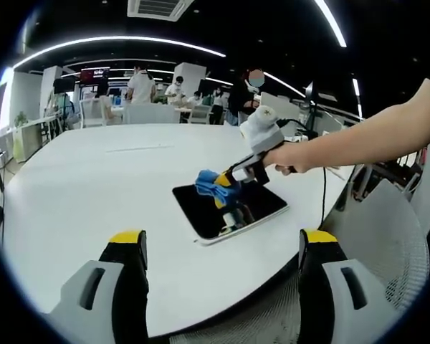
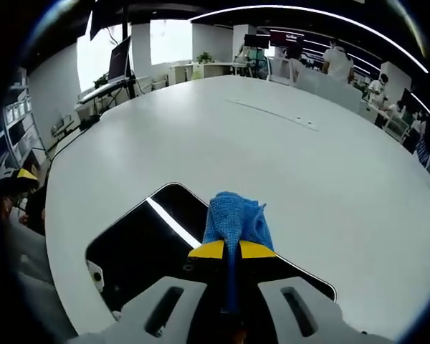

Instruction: Wipe the mirror surface with the cleaning cloth until all visible marks leave the cleaned area.

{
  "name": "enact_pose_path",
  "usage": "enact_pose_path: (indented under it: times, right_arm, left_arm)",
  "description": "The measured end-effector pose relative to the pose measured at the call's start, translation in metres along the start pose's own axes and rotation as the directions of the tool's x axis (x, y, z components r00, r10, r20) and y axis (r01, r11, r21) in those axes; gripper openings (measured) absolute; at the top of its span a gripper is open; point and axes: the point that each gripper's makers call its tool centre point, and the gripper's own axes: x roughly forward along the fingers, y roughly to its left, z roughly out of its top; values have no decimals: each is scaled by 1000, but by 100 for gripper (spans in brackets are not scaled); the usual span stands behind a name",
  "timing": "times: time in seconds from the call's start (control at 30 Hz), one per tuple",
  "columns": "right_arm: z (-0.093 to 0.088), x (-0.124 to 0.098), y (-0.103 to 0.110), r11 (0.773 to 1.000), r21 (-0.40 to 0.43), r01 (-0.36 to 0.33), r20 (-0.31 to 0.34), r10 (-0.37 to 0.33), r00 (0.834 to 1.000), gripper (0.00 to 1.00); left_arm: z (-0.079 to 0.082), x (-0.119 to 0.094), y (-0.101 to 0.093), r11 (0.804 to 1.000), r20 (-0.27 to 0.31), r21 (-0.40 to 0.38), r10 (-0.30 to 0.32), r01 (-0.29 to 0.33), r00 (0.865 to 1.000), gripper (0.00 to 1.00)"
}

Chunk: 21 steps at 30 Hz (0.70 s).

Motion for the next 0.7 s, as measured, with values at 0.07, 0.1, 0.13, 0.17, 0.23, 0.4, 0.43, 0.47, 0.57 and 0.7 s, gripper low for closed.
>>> enact_pose_path:
  times: [0.07, 0.1, 0.13, 0.17, 0.23, 0.4, 0.43, 0.47, 0.57, 0.7]
  right_arm:
    - [-2, -2, -1, 1000, 3, -1, -1, 1, 1000, 0]
    - [-3, -2, -2, 1000, 6, -1, -1, 1, 1000, 0]
    - [-3, -3, -3, 1000, 6, -1, -2, 1, 1000, 0]
    - [-4, -3, -5, 1000, 6, 0, -2, 0, 1000, 0]
    - [-5, -4, -5, 1000, 4, 1, -2, -1, 1000, 0]
    - [-8, -8, -10, 1000, 8, 1, -5, -1, 1000, 0]
    - [-9, -8, -11, 1000, 7, 3, -7, -3, 1000, 0]
    - [-10, -10, -13, 1000, 8, 5, -8, -4, 1000, 0]
    - [-13, -13, -16, 1000, 18, 10, -8, -10, 1000, 0]
    - [-16, -15, -21, 1000, 26, 17, -9, -17, 1000, 0]
  left_arm:
    - [0, 0, 0, 1000, 2, -1, 2, -2, 1000, 86]
    - [0, 0, 0, 1000, 2, -1, 3, -3, 1000, 86]
    - [0, 0, 0, 1000, 2, -2, 3, -3, 1000, 86]
    - [0, 0, 1, 1000, 3, -2, 3, -3, 1000, 86]
    - [1, 0, 0, 1000, 4, -2, 2, -2, 1000, 86]
    - [1, 0, 1, 1000, 4, -1, 5, -5, 1000, 86]
    - [1, 0, 1, 1000, 4, -1, 5, -5, 1000, 86]
    - [1, 0, 1, 1000, 4, -2, 5, -5, 1000, 86]
    - [0, 0, 1, 1000, 2, -1, 4, -4, 1000, 86]
    - [0, 0, 1, 1000, 4, -1, 5, -5, 1000, 86]
